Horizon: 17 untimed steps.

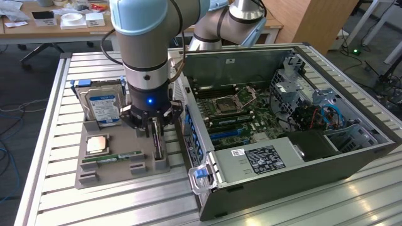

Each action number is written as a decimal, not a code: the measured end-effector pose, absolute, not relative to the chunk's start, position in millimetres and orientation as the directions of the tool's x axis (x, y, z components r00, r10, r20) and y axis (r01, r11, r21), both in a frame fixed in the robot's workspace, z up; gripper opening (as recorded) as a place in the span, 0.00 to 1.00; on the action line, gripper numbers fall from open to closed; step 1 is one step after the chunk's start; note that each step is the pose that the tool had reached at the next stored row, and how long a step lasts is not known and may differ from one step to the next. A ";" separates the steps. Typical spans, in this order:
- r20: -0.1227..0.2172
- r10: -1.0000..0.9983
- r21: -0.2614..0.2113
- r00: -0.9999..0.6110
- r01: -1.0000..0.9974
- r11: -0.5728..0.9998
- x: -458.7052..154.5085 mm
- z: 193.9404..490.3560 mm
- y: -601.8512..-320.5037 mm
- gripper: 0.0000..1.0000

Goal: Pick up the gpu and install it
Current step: 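Pick up the gpu and move the gpu toward the slot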

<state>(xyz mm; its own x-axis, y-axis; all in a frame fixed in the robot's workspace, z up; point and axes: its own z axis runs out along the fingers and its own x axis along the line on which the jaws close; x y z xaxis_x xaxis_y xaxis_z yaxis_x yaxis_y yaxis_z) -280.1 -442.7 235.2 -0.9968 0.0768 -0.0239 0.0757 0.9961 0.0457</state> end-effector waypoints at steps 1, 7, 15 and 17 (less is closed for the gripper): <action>-0.024 0.077 0.046 -0.997 0.076 0.996 -280.1 234.0 -442.7 0.42; -0.024 0.077 0.045 -0.997 0.076 0.996 -280.1 230.9 -442.6 0.42; -0.024 0.077 0.045 -0.997 0.076 0.996 -278.5 230.6 -442.6 0.42; -0.024 0.077 0.045 -0.997 0.076 0.996 -278.4 230.6 -442.0 0.42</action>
